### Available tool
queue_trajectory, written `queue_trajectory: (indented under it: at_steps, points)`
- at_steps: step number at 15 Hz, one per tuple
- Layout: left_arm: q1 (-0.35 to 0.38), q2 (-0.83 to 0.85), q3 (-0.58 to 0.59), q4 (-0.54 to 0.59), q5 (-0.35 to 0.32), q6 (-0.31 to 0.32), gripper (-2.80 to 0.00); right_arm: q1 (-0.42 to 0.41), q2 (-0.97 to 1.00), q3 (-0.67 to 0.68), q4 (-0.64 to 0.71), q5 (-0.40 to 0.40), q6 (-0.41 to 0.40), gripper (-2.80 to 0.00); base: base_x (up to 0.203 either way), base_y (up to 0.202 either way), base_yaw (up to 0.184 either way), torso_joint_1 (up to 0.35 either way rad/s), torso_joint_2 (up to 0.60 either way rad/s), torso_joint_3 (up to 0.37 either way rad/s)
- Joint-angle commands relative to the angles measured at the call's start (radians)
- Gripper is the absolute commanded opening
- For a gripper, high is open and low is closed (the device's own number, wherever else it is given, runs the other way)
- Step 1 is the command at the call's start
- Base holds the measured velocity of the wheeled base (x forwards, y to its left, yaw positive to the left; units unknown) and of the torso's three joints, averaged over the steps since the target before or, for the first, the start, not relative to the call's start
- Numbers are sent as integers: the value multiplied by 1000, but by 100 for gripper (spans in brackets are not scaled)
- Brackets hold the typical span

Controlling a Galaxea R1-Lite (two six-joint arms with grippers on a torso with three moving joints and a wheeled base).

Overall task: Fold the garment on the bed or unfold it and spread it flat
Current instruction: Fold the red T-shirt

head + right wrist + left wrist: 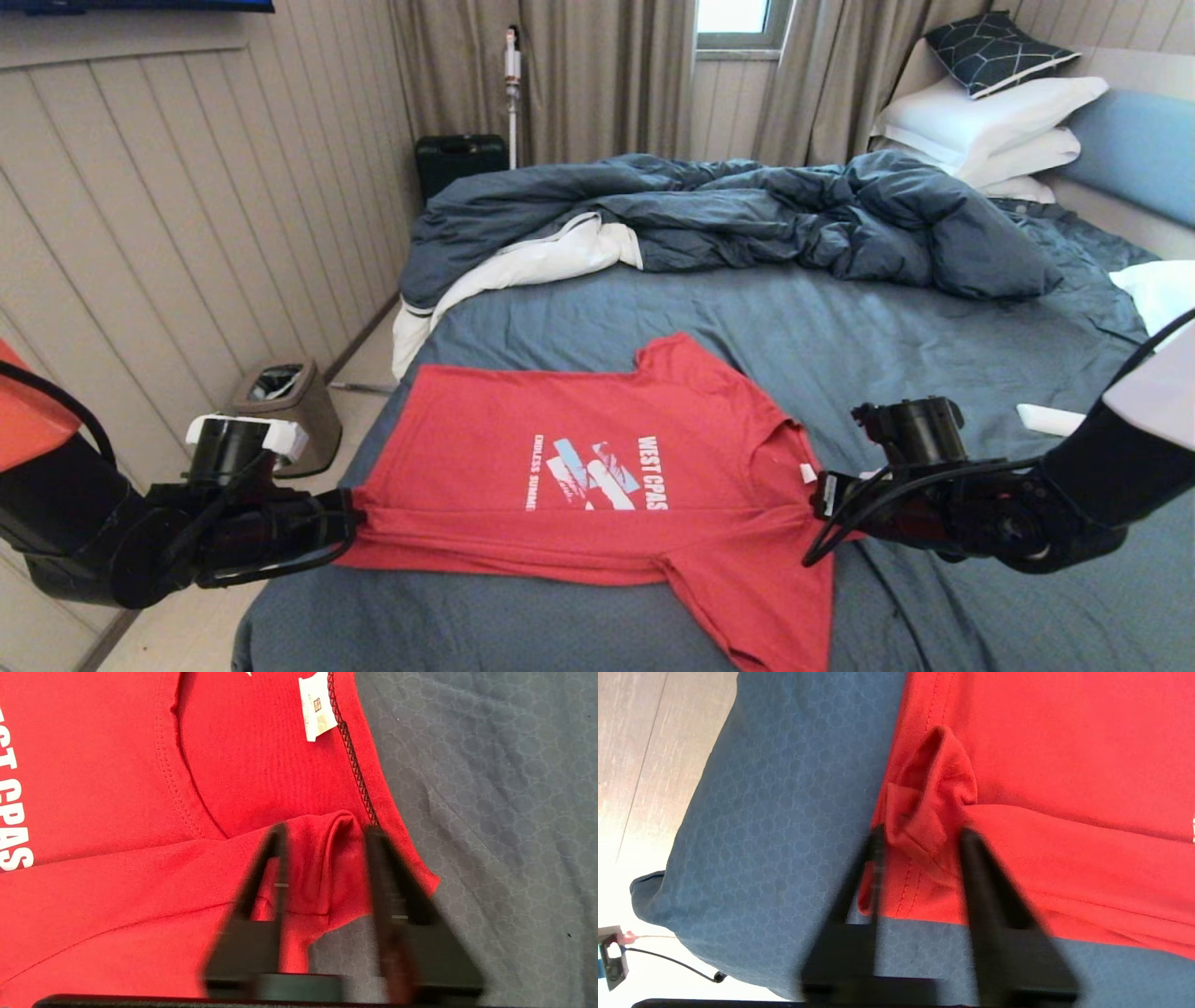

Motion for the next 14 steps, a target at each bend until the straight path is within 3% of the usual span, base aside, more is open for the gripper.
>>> queue_trajectory:
  at_steps: [1,6,12,13,14]
  points:
    - [0,-6,-3,-5,-1,-4,0,0,-3,4,-5,0,2,0,0,0,0,0,0,0]
    - [3,-111,64,-61,0,-3,0,-4,-55,36,-5,0,1,0,0,0,0,0,0,0]
    - [12,-317,197,-66,0,-3,0,-6,-293,161,-2,0,-9,0,0,0,0,0,0,0]
    - [12,-357,249,-66,-1,0,-280,-5,-339,203,-2,0,-11,-280,0,0,0,0,0,0]
    - [12,-386,291,-66,-2,3,-280,-4,-371,248,-1,0,-15,-280,0,0,0,0,0,0]
